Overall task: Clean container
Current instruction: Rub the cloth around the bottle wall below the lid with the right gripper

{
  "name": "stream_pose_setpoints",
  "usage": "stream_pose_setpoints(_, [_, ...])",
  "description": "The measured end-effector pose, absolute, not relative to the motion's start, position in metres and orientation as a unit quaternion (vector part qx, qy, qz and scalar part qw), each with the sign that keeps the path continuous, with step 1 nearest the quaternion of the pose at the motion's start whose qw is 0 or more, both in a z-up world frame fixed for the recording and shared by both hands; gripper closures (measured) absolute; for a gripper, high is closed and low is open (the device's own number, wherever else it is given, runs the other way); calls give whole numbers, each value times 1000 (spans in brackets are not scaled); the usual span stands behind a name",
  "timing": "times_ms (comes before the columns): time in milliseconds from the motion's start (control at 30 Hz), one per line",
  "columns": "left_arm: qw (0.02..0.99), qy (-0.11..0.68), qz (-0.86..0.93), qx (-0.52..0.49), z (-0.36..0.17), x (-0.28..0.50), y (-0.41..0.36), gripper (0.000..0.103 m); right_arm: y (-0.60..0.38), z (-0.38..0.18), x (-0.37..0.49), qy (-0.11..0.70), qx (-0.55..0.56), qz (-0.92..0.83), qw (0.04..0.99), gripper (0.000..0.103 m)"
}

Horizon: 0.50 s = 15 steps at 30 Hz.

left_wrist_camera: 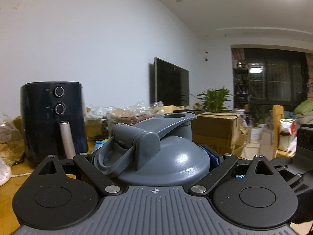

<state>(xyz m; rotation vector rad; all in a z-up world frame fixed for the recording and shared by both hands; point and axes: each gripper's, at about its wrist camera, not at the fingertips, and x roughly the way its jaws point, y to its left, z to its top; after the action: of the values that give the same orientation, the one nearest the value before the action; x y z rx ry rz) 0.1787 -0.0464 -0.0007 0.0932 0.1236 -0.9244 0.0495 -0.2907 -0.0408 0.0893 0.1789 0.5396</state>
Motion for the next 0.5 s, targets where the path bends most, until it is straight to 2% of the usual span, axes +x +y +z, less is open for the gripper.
stream_pose_setpoints(500, [887, 62, -455, 46, -1, 179, -46, 8, -282, -39, 59, 86, 40, 277, 956, 90])
